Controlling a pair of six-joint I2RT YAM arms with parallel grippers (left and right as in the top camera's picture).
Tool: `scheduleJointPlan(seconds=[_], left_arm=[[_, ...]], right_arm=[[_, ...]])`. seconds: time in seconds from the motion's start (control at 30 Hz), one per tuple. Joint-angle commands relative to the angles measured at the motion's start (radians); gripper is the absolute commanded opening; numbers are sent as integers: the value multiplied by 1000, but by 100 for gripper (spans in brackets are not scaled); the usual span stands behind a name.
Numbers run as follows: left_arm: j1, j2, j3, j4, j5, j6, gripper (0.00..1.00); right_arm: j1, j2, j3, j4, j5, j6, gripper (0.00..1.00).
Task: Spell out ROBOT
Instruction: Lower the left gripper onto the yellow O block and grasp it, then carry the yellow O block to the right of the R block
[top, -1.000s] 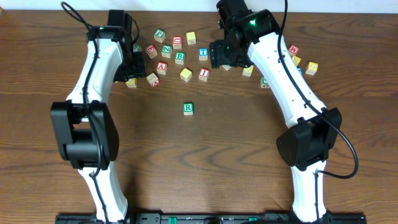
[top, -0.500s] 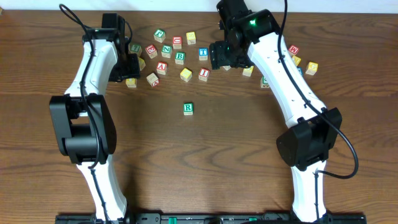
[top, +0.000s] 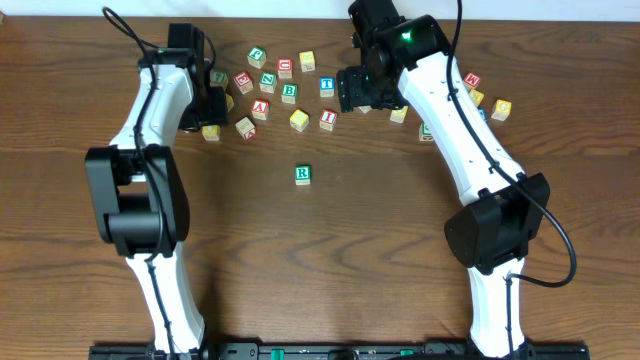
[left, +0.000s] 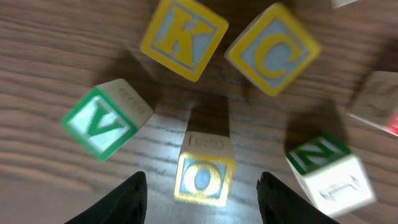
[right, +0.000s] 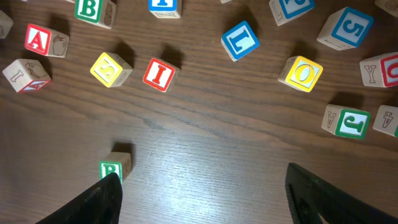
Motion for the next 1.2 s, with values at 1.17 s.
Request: scheduleJointPlan(seconds=[1.17], left_arm=[[-110,-185,-10,-97,-5,-96,23]], right_arm=[[-119,-37,22,69,10,-12,76]])
